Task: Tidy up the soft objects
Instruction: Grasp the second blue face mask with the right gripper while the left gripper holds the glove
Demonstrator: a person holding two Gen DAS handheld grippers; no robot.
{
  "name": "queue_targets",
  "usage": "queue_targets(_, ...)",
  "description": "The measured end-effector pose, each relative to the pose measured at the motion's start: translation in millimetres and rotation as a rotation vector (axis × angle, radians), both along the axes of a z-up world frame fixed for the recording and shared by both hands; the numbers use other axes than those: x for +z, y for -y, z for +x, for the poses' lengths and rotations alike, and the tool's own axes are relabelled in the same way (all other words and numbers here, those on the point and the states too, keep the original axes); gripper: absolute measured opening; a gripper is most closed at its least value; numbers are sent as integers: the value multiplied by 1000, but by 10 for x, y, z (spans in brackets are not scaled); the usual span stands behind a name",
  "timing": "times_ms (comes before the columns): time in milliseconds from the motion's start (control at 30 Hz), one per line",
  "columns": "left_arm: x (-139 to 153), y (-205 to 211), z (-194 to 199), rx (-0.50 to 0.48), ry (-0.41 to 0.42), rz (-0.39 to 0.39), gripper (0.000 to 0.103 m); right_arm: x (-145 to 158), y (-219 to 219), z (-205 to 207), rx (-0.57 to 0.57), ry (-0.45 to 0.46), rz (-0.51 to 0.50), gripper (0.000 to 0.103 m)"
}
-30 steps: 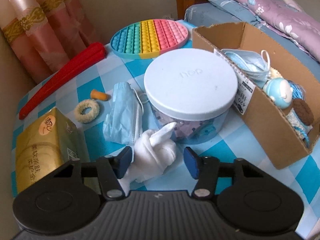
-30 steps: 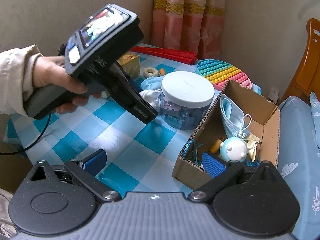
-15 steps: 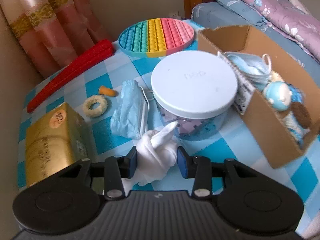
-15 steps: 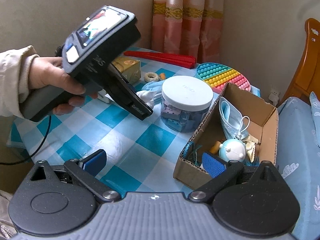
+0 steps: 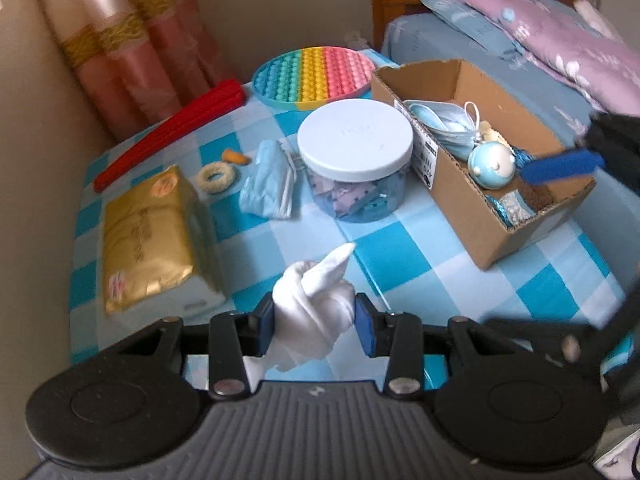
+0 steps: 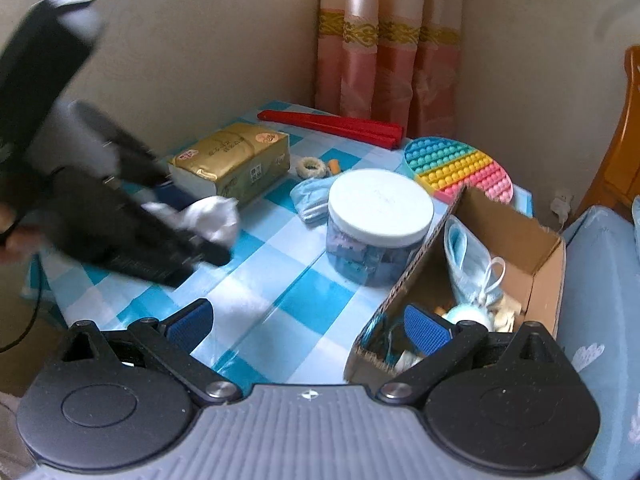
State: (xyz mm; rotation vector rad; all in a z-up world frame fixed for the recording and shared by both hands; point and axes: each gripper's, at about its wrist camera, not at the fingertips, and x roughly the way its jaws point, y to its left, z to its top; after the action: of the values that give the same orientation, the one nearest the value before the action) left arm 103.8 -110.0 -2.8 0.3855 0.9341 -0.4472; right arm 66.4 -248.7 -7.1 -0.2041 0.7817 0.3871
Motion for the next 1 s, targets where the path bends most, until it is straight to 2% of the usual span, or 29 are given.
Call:
queue_targets(100,-15,-120,-75,63,-10,-52,40,64,-31,84,22,19,-34,103)
queue_targets(300,-50,-355,-197,170,20,-104,40,184,-118,391,102,40,-77,103)
queue_targets(533,-171,-592,-170,256,41,-79,40,194,-375,992,226,12,-143,103)
queue_targets(733,-228,-739,-140,318,87,-45,40,41,-599,1661,286,-88,-166,103)
queue_targets(833,-252,-771,-121,337,115,-21,40,-116,-725,2019,298,-174,-194,103)
queue_targets(1000,-306,-826,-75,351,92,-35,40,-375,-843,2455,277,-333,-204,103)
